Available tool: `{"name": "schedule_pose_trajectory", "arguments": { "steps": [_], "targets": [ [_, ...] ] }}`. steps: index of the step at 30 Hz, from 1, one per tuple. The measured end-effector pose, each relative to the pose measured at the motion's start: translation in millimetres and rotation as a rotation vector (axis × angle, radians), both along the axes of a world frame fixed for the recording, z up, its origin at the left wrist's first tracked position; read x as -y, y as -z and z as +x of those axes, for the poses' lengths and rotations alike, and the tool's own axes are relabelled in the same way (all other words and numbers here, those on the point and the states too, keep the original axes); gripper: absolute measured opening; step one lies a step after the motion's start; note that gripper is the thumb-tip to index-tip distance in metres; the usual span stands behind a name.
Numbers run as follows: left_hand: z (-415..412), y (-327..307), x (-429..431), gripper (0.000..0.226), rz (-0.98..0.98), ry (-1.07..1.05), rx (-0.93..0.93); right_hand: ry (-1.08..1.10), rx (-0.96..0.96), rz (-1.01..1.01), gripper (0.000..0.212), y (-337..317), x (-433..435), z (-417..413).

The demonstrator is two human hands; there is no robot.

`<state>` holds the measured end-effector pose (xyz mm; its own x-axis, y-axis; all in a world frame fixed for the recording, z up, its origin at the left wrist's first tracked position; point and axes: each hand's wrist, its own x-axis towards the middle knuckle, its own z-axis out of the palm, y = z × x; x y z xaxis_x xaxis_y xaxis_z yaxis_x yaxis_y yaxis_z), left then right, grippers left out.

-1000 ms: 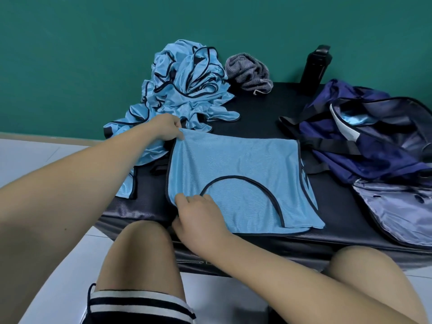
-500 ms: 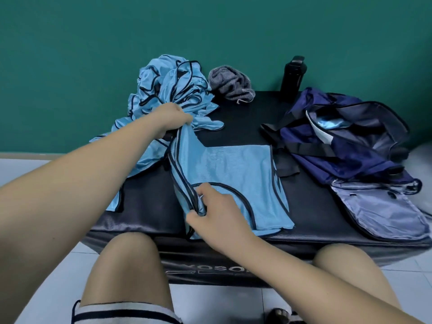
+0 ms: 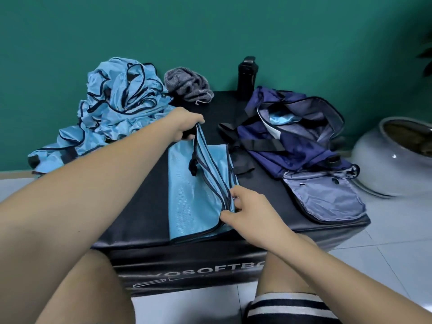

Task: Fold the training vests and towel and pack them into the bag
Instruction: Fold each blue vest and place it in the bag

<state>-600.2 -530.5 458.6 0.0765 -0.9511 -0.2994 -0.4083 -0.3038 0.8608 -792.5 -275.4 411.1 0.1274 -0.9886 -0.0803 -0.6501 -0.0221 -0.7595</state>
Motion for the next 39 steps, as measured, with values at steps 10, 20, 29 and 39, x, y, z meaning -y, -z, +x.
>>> {"name": "schedule_pose_trajectory", "arguments": {
  "steps": [10, 20, 29, 39],
  "targets": [
    [-45, 41, -4, 0.036, 0.013, 0.005, -0.161, 0.018, -0.093, 0.176, 0.022, 15, 2, -30],
    [-16, 60, -9, 0.012, -0.253, 0.151, 0.086, 0.037, -0.617, -0.326, 0.044, 26, 7, -39],
    [33, 89, -6, 0.021, -0.256, 0.385, 0.682, -0.1, -0.629, -0.425, 0.029, 56, 7, -13],
    [93, 82, -17, 0.009, -0.149, 0.277, 0.816, 0.007, -0.606, -0.243, 0.069, 50, 61, -19]
  ]
}}
